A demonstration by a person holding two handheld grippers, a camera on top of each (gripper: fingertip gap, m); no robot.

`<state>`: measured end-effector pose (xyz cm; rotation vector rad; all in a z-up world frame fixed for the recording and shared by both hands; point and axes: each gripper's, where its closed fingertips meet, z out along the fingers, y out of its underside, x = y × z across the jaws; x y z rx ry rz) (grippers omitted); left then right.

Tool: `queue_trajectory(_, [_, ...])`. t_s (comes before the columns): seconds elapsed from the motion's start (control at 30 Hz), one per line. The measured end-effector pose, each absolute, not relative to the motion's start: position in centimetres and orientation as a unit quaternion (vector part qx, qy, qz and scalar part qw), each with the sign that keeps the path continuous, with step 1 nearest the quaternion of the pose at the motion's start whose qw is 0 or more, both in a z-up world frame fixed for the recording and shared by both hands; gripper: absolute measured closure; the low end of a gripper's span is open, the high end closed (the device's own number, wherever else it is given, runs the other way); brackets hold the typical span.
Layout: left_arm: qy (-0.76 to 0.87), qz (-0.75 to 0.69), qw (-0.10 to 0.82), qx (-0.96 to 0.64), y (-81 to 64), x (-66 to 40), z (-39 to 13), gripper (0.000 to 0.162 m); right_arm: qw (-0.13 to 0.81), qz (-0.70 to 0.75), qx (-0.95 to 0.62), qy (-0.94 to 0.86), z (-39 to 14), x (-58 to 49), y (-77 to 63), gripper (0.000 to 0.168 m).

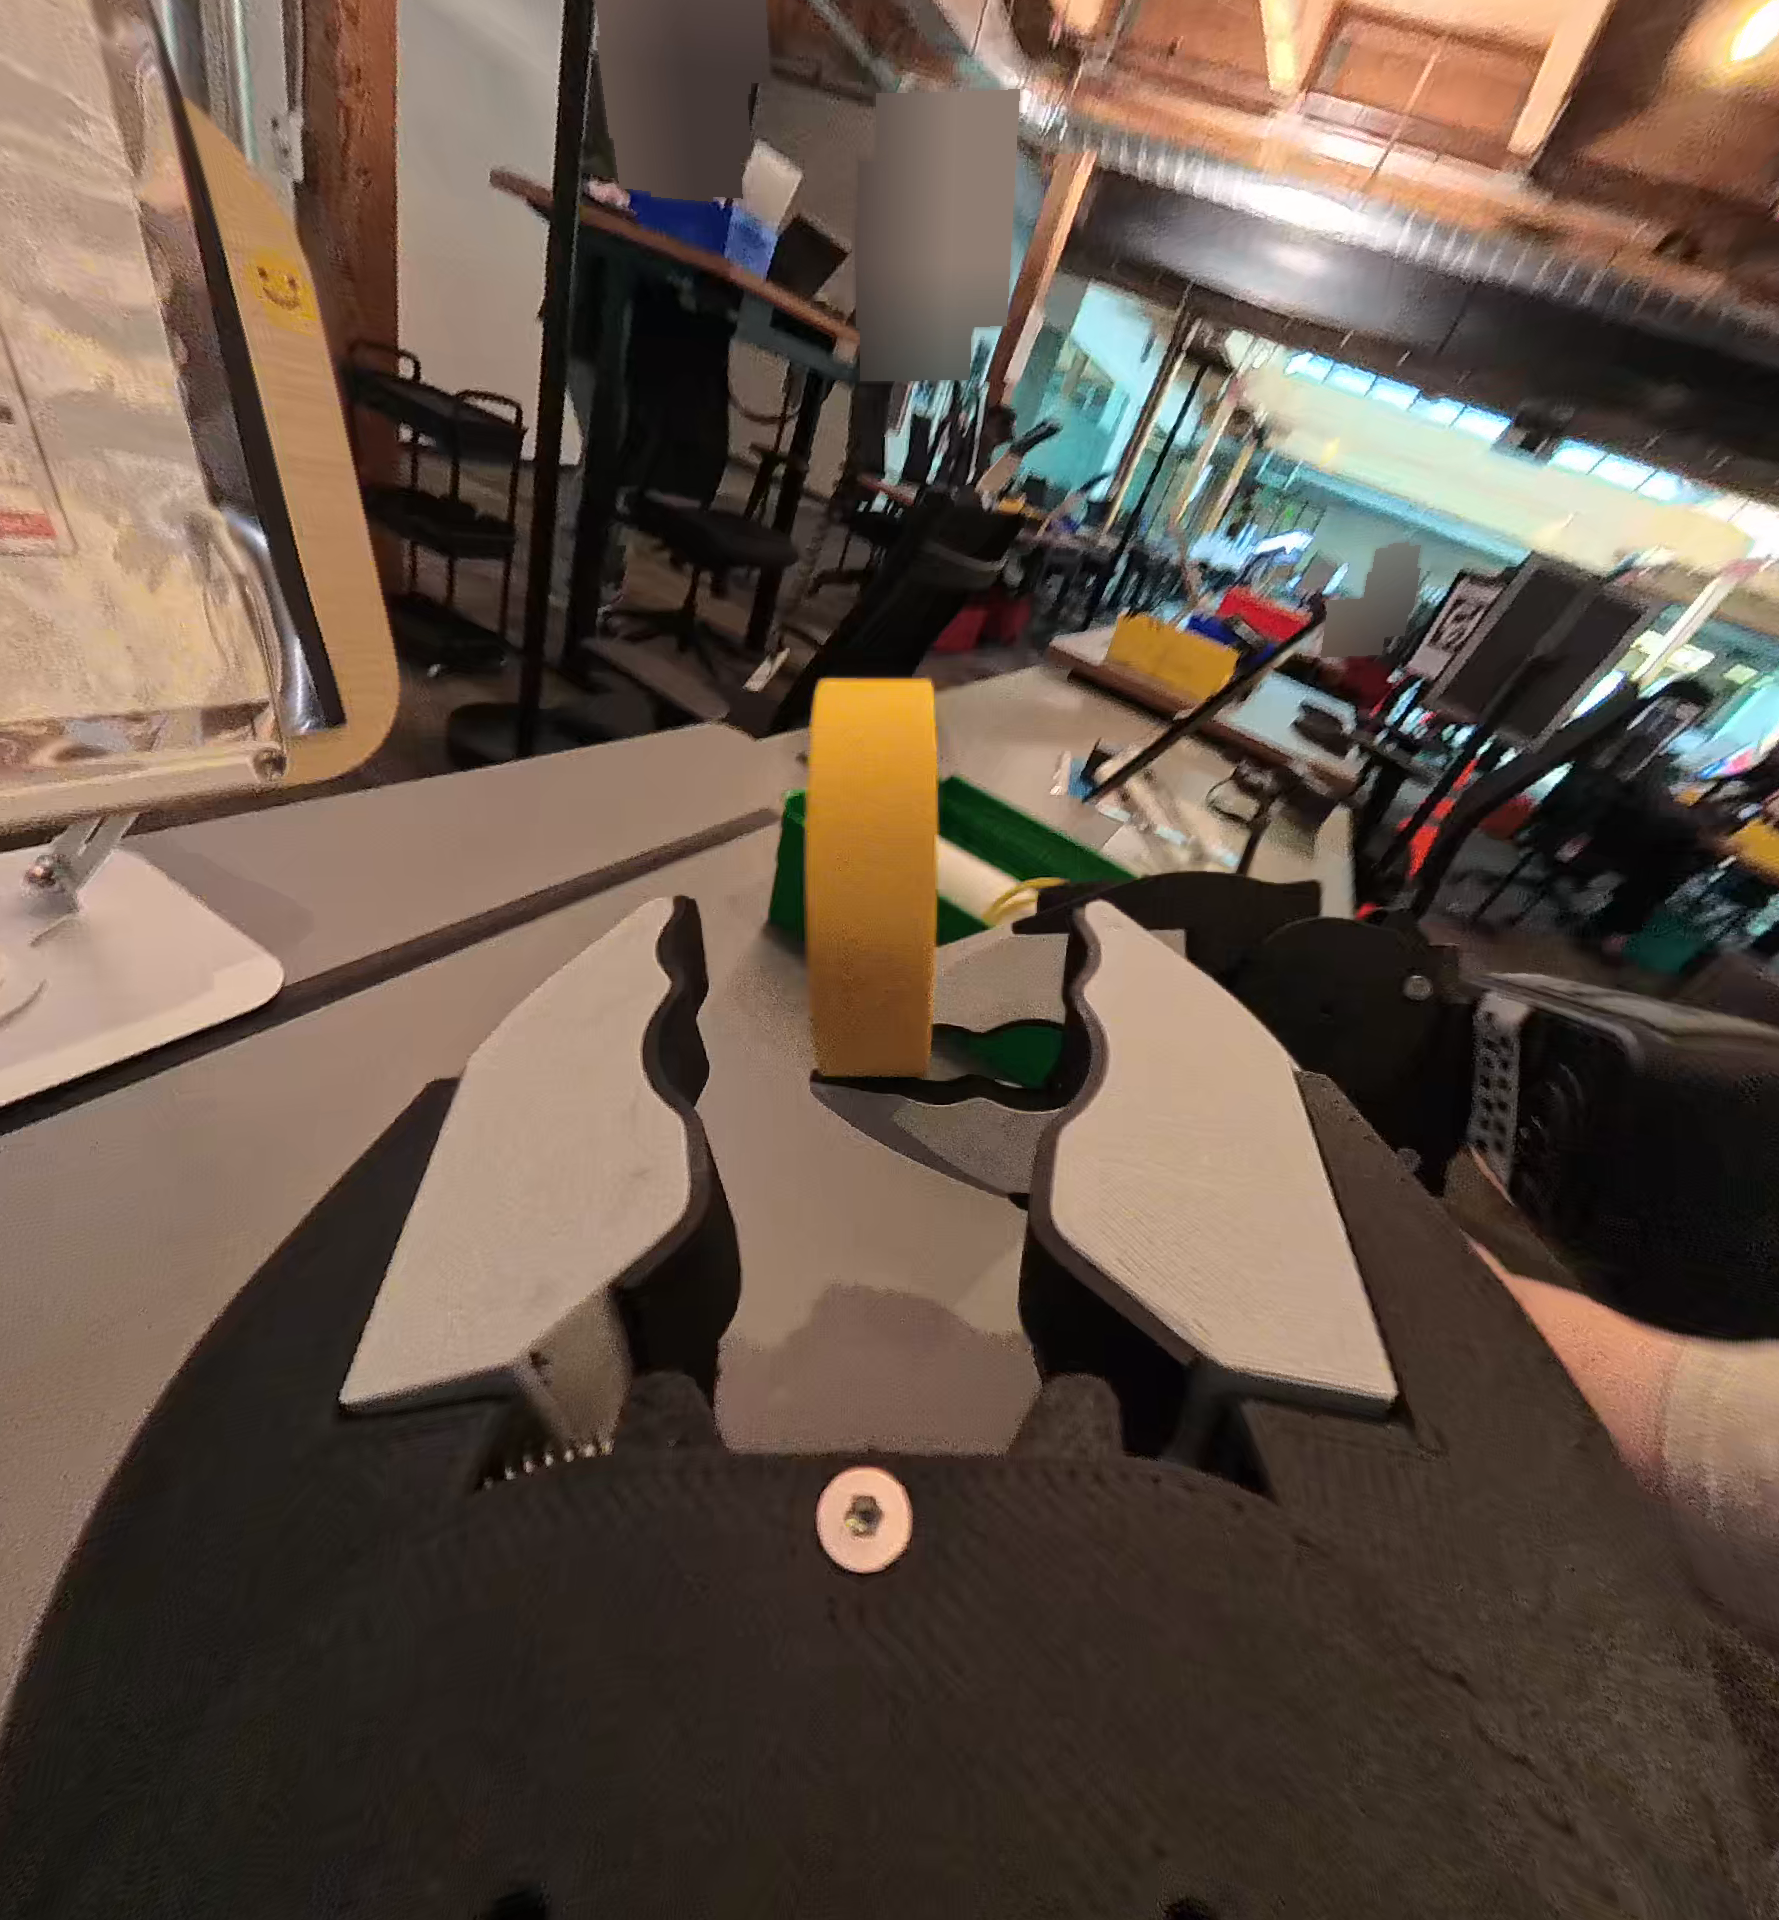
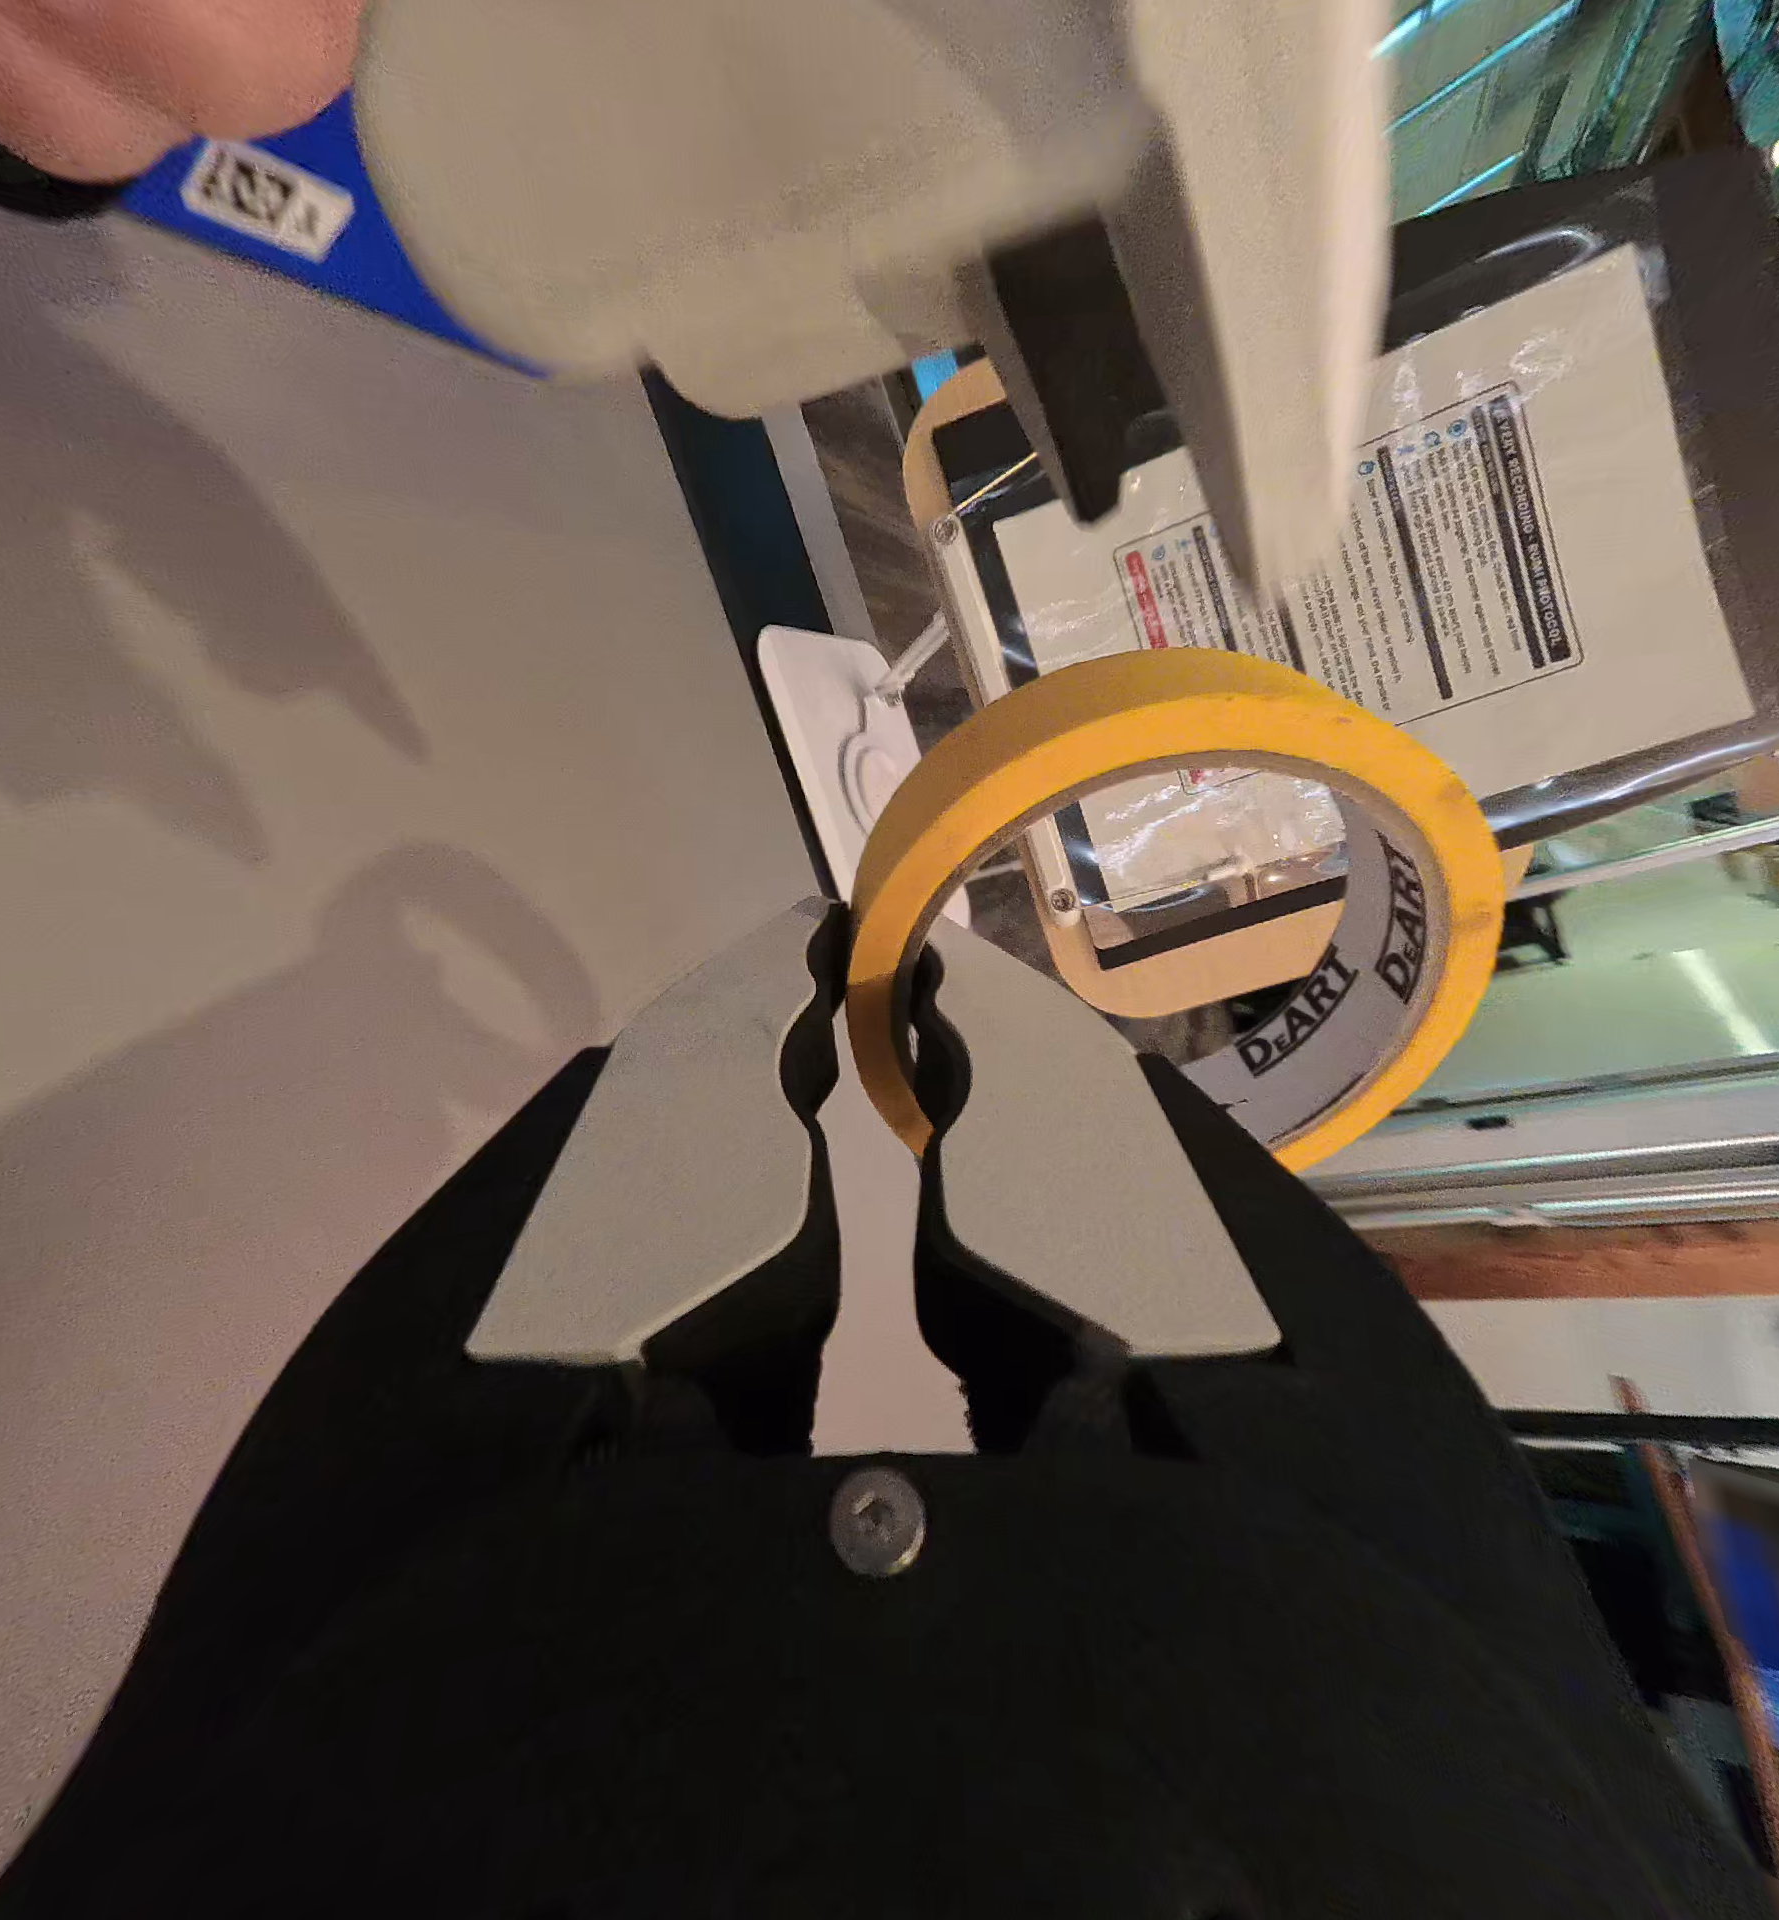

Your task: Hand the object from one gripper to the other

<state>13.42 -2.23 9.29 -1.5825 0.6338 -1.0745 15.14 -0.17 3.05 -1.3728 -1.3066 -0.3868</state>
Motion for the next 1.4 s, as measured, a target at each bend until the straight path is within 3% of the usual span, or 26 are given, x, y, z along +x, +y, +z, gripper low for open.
queue_trajectory(0.1, [0.271,-0.375,0.53,-0.71,-1.3,14.2,6.7,0.103,0.559,-0.203,-0.569,-0.568,2.4,14.7,-0.2,0.157])
queue_trajectory(0.2, [0.28,-0.39,0.529,-0.699,-1.3,14.6,6.5,0.134,0.559,-0.216,-0.565,-0.567,2.4,14.6,-0.2,0.157])
queue_trajectory(0.3, [0.291,-0.418,0.523,-0.684,-1.5,14.4,7.1,0.134,0.579,-0.207,-0.543,-0.572,3.0,14.2,-0.6,0.156])
queue_trajectory(0.43, [0.259,-0.541,0.474,-0.645,-1.8,13.1,8.9,0.135,0.629,-0.145,-0.496,-0.581,5.2,13.1,-2.7,0.137])
queue_trajectory(0.57, [0.214,-0.675,0.409,-0.575,-2.1,11.1,11.0,0.135,0.696,-0.046,-0.43,-0.574,8.9,13.0,-6.1,0.135])
queue_trajectory(0.73, [0.185,-0.757,0.363,-0.51,-2.3,9.7,12.4,0.135,0.722,0.182,-0.468,-0.476,12.9,15.0,-7.2,0.135])
queue_trajectory(0.8, [0.172,-0.776,0.353,-0.494,-2.2,9.5,12.6,0.135,0.685,0.298,-0.51,-0.425,13.0,15.6,-6.2,0.131])
queue_trajectory(0.9, [0.145,-0.804,0.35,-0.459,-2.0,9.0,13.2,0.135,0.591,0.496,-0.537,-0.341,12.8,15.1,-5.7,0.108])
queue_trajectory(1.0, [0.115,-0.806,0.374,-0.444,-1.2,8.5,13.3,0.135,0.531,0.618,-0.513,-0.272,12.6,14.0,-5.5,0.105])
queue_trajectory(1.23, [0.102,-0.764,0.452,-0.45,-0.8,9.8,12.4,0.135,0.551,0.625,-0.52,-0.187,9.7,11.7,-4.2,0.11])
queue_trajectory(1.3, [0.112,-0.75,0.465,-0.456,-1.1,10.5,12.2,0.135,0.553,0.631,-0.519,-0.162,9.5,12.5,-3.7,0.138])
queue_trajectory(1.4, [0.15,-0.711,0.491,-0.481,-1.3,11.5,11.8,0.131,0.546,0.645,-0.514,-0.148,10.1,14.2,-2.8,0.139])
